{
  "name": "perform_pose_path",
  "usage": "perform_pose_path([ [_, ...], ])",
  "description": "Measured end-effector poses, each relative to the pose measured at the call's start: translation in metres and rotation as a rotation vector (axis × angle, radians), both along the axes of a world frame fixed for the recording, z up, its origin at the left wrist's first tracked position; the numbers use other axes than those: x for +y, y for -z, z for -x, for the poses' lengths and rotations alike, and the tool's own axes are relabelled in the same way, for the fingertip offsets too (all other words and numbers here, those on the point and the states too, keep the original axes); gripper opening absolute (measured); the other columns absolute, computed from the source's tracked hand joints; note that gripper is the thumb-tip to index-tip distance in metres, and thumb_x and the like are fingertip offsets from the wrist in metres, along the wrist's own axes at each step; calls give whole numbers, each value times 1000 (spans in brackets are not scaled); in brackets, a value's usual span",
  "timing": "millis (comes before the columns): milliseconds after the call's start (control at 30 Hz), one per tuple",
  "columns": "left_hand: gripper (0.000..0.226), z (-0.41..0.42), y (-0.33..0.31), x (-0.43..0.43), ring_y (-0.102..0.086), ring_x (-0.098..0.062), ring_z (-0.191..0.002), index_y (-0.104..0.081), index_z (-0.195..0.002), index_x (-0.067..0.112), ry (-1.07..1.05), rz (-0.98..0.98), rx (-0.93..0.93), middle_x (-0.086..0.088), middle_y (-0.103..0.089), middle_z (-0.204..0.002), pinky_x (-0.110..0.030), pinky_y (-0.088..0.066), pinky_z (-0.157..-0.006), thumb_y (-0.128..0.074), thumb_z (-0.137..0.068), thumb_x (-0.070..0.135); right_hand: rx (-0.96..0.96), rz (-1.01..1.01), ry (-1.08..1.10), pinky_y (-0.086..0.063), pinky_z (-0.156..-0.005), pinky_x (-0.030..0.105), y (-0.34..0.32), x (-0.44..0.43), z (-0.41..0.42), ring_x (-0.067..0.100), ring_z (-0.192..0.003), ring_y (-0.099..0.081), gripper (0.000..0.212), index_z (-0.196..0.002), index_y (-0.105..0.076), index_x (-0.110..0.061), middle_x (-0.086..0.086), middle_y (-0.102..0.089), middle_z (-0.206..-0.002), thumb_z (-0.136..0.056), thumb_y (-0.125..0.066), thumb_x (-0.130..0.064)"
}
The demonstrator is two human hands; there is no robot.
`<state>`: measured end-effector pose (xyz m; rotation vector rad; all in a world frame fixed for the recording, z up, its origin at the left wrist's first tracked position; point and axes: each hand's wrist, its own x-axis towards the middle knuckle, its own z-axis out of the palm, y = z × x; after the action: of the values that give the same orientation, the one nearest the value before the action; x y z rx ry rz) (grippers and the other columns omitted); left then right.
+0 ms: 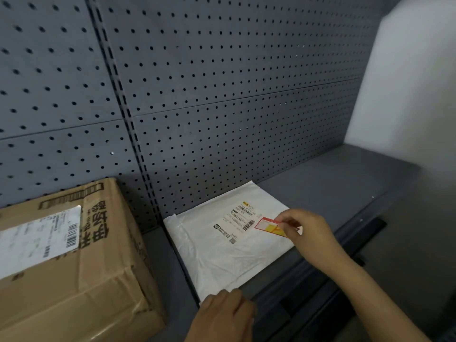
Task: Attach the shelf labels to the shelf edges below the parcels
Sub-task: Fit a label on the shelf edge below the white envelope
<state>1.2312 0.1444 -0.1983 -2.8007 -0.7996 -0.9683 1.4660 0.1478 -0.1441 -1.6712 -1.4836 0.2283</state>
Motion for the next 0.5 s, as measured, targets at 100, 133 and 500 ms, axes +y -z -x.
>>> perform_pose_path([
  [100, 20, -1, 8, -5, -41, -5, -57, -64, -58, 27, 45, -22, -45, 7, -55, -59, -20, -28, -55, -48, -68, 21, 65, -47, -4, -45, -69, 5, -5, -28, 7, -2, -86, -61, 22, -89, -67, -24, -15, -66, -90, -84, -66, -2],
  [133, 20, -2, 10, -6, -42, -6, -59, -66, -62, 26, 65, -17, -54, 7, -56, -61, -19, -29, -55, -48, -68, 21, 90, -44, -15, -46, -69, 5, -4, -37, 9, 0, -85, -62, 22, -89, -67, -24, -14, -67, -91, -84, -66, -2],
  [500, 57, -23, 25, -34, -50, -16, -77, -75, -93, 16, -74, 135, 216, 1, -68, -84, -23, -51, -55, -83, -40, 35, 90, 49, -149, -53, -77, 16, 29, -71, 5, -1, -87, -65, 20, -99, -69, -16, -5, -71, -96, -84, -66, -2],
])
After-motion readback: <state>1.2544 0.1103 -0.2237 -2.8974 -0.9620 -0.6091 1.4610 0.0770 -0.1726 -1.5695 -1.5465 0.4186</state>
